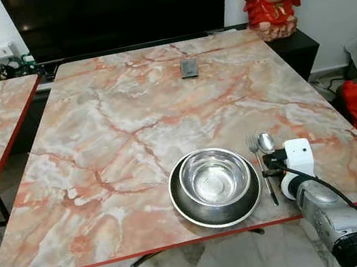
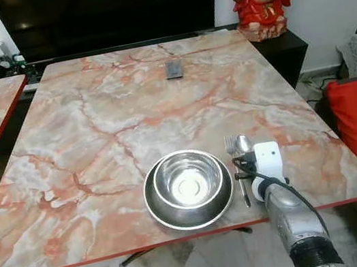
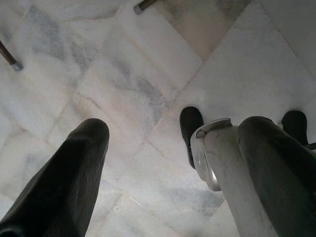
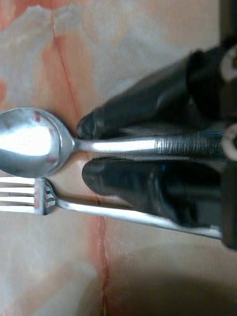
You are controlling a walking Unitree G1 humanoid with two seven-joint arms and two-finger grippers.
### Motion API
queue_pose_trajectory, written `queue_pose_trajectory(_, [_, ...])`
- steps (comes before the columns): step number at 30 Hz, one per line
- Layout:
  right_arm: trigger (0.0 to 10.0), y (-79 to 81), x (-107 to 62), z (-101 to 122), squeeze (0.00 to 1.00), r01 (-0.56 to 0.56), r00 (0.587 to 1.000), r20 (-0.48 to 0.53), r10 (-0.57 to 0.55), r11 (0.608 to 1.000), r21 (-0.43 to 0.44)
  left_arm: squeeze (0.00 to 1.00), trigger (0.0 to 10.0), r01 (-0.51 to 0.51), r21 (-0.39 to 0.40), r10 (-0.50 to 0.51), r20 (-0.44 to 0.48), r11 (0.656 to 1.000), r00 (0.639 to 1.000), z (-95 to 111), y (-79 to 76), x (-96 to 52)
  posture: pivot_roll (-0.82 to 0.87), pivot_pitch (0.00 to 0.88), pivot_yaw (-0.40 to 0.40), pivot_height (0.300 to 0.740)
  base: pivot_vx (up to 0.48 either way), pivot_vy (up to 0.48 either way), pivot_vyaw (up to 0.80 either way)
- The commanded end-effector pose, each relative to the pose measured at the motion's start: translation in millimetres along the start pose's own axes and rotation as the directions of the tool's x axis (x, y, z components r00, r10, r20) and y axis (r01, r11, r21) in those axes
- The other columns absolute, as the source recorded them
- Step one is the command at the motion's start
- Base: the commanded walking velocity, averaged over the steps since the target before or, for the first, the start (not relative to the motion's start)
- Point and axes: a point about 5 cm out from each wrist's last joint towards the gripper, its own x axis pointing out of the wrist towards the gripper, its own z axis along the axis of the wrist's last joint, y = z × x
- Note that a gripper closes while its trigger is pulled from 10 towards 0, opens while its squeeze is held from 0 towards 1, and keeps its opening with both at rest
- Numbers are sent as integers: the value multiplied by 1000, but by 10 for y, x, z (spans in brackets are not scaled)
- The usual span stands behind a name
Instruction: Setting the table
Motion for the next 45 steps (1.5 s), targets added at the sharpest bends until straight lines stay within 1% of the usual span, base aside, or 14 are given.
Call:
queue_pose_trajectory(1, [10000, 15, 9, -68, 659, 0, 999, -34, 0, 1000, 2, 0, 10000, -5, -7, 5, -29, 1000, 1000, -58, -1, -11, 13, 104, 3, 740, 0, 0, 0])
queue_pose_trajectory(2, [10000, 15, 9, -68, 659, 0, 999, -34, 0, 1000, 2, 0, 10000, -5, -7, 5, -29, 1000, 1000, -58, -1, -11, 13, 104, 3, 740, 0, 0, 0])
queue_pose_trajectory(3, [10000, 20, 9, -73, 553, 0, 999, -36, 0, 1000, 0, 0, 10000, -5, -6, 5, -27, 1000, 1000, -50, -3, -8, 12, 104, 3, 740, 0, 0, 0])
queue_pose_trajectory(4, [10000, 21, 9, -74, 400, 1, 999, -36, -1, 1000, 0, 0, 10000, -6, -6, 5, -27, 1000, 1000, -46, -4, -7, 12, 104, 3, 740, 0, 0, 0])
queue_pose_trajectory(5, [10000, 21, 9, -74, 400, 1, 999, -36, -1, 1000, 0, 0, 10000, -6, -6, 5, -27, 1000, 1000, -46, -4, -7, 12, 104, 3, 740, 0, 0, 0])
queue_pose_trajectory(6, [10000, 21, 9, -77, 0, 2, 999, -38, -2, 1000, -2, 0, 10000, -6, -6, 6, -25, 1000, 1000, -34, -3, -3, 12, 104, 3, 740, 0, 0, 0])
queue_pose_trajectory(17, [10000, -2, 11, -67, 0, 23, 999, -34, -24, 1000, -13, 0, 10000, -7, -6, 7, -27, 1000, 1000, -57, 30, -15, 13, 106, 4, 740, 0, 0, 0])
queue_pose_trajectory(28, [10000, 2, 16, -64, 0, 44, 998, -32, -45, 998, -33, 0, 10000, -7, -6, 6, -37, 1000, 999, -84, 20, -21, 16, 106, 5, 740, 0, 0, 0])
queue_pose_trajectory(39, [10000, 13, 19, -101, 0, 52, 998, -45, -54, 997, -52, 0, 10000, -6, -6, 5, -28, 1000, 1000, -40, 42, -9, 17, 106, 6, 740, 0, 0, 0])
queue_pose_trajectory(41, [10000, 16, 19, -103, 259, 50, 998, -46, -53, 997, -53, 0, 10000, -6, -5, 5, -28, 1000, 1000, -40, 43, -10, 17, 106, 6, 740, 0, 0, 0])
queue_pose_trajectory(42, [10000, 20, 19, -106, 318, 49, 998, -48, -52, 997, -56, 0, 10000, -5, -5, 5, -28, 1000, 1000, -41, 44, -10, 17, 106, 6, 740, 0, 0, 0])
queue_pose_trajectory(43, [10000, 22, 19, -109, 310, 48, 997, -50, -51, 997, -59, 0, 10000, -5, -5, 4, -28, 1000, 1000, -43, 44, -11, 17, 106, 6, 740, 0, 0, 0])
queue_pose_trajectory(45, [10000, 25, 19, -122, 325, 48, 997, -56, -51, 997, -66, 0, 10000, -4, -5, 4, -28, 1000, 1000, -45, 45, -12, 17, 106, 6, 740, 0, 0, 0])
